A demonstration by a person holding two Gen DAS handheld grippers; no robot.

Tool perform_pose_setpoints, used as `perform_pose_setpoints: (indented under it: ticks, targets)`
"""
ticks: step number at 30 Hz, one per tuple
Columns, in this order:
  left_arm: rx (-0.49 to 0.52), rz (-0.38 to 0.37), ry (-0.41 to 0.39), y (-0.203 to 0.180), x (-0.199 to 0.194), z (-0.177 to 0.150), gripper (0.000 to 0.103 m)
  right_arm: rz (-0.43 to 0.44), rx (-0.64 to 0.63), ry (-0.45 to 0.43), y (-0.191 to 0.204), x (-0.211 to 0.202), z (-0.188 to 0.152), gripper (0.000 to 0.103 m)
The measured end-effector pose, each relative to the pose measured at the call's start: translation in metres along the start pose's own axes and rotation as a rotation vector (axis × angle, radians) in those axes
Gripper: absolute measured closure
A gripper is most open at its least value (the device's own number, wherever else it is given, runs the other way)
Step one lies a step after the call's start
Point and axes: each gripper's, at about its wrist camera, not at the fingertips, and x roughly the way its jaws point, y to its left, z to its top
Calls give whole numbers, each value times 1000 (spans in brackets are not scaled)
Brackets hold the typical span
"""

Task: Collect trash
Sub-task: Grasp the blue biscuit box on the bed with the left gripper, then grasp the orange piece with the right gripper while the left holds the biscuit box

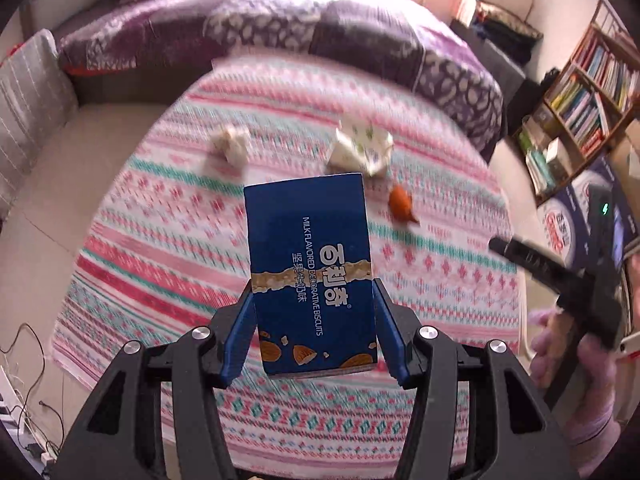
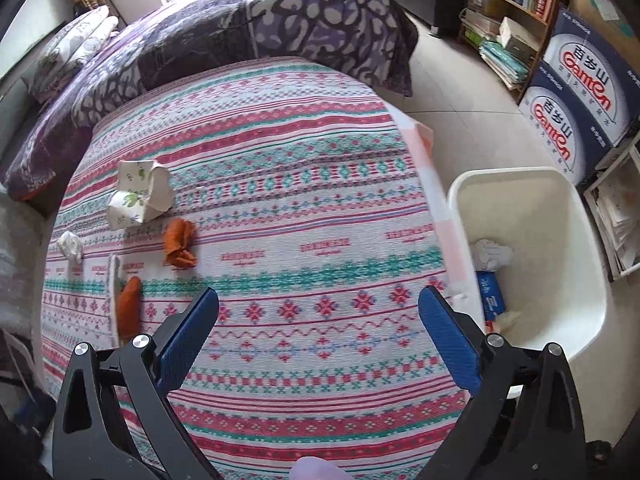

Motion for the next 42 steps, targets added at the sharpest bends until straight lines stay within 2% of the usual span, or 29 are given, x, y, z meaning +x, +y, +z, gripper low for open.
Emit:
perform_pose_setpoints:
  ticks: [3, 5, 7, 8, 9, 11, 12, 14, 17, 19, 23, 24, 25, 27, 28, 30, 33, 42]
  targets:
    - [-7, 63, -165, 12, -33, 31, 49, 75, -72, -6, 36, 1, 1, 7]
    - [-23, 79, -232, 22, -47, 41, 49, 117, -137, 5, 68, 5, 2, 9]
    - [-47, 90, -272, 35, -52, 52, 49, 149, -175, 23, 95, 13, 2, 17]
    - [-61, 98, -280, 40, -52, 54, 49, 145, -180, 36, 105, 18, 1, 24]
    - [-77, 98, -280, 45, -52, 58, 49, 136, -175, 58, 113, 25, 0, 36]
    - [-115, 85, -270, 54, -50, 62, 49, 129, -119, 112, 116, 39, 2, 48]
    - [-135, 79, -263, 60, -48, 63, 49, 137, -61, 121, 110, 44, 6, 48]
    - [-171, 68, -235, 73, -43, 65, 49, 129, 16, 84, 98, 48, 16, 46]
    - [-211, 36, -189, 87, -38, 66, 49, 92, -50, 27, 94, 52, 33, 33]
    - [-214, 30, -178, 89, -35, 64, 49, 71, -95, 18, 95, 55, 35, 32]
    - [-192, 42, -185, 79, -32, 63, 49, 99, -144, 42, 108, 66, 35, 30]
    - [-187, 46, -185, 76, -31, 62, 49, 79, -160, 46, 112, 70, 32, 35]
    - [-182, 50, -184, 74, -30, 63, 49, 67, -175, 56, 116, 75, 30, 45]
    - [-175, 53, -177, 72, -26, 62, 49, 49, -204, 94, 121, 88, 28, 79]
    - [-173, 56, -173, 71, -25, 62, 49, 33, -211, 100, 119, 90, 26, 79]
    - [-170, 61, -168, 69, -23, 62, 49, 68, -215, 77, 116, 85, 26, 87]
    - [-170, 61, -172, 64, -23, 63, 49, 141, -203, 51, 109, 67, 30, 87]
    - [-121, 93, -227, 25, -22, 70, 49, 157, -239, -129, 93, -20, 37, 87]
